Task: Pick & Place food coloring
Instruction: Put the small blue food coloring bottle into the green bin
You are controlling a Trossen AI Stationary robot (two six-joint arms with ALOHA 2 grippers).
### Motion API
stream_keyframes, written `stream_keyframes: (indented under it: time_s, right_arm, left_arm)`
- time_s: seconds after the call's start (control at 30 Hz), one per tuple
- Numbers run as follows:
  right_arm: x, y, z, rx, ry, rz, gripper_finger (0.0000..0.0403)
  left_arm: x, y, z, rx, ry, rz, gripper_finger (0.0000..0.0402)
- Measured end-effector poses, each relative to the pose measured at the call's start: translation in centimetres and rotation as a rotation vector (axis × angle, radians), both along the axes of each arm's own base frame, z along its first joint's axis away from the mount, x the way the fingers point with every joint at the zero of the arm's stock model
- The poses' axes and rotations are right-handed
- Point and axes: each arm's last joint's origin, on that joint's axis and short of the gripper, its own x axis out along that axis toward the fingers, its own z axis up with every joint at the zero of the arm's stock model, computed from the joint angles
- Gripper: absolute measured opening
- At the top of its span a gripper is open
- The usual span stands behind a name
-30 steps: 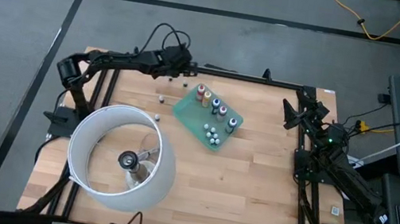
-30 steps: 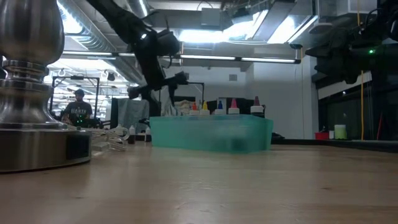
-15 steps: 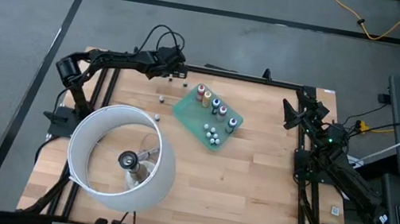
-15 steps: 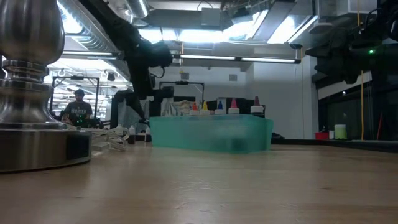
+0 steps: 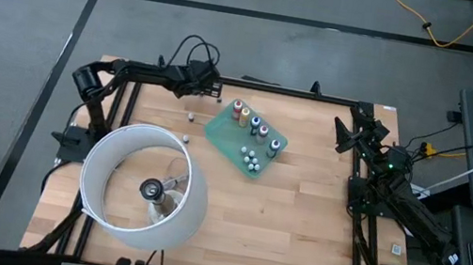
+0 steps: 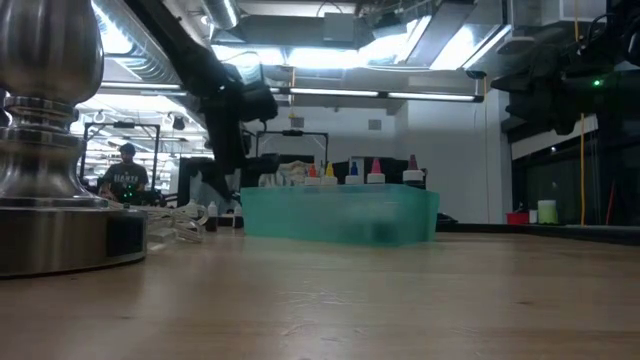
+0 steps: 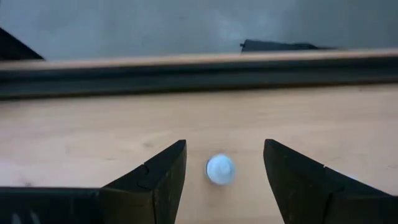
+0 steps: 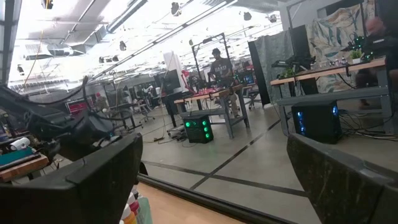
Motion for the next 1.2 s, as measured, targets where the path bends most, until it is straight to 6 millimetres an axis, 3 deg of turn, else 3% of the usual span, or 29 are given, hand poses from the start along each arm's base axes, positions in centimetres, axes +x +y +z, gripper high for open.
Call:
stream_keyframes:
  time_s: [0.53,0.77,1.2]
  right_arm:
    - [0.0,0.0,0.0,0.000,0.000,0.000,0.0399]
    - [0.0,0.0,0.0,0.000,0.000,0.000,0.0399]
    - [0.0,0.0,0.0,0.000,0.000,0.000,0.0399]
  left_arm:
    - [0.6,0.5,-2.5,-0.049,0.019,-0.018,0.0207]
    - [0.6,0.5,-2.5,-0.050,0.019,-0.018,0.0204]
    - [0.6,0.5,-2.5,-0.049,0.020,-0.018,0.0058]
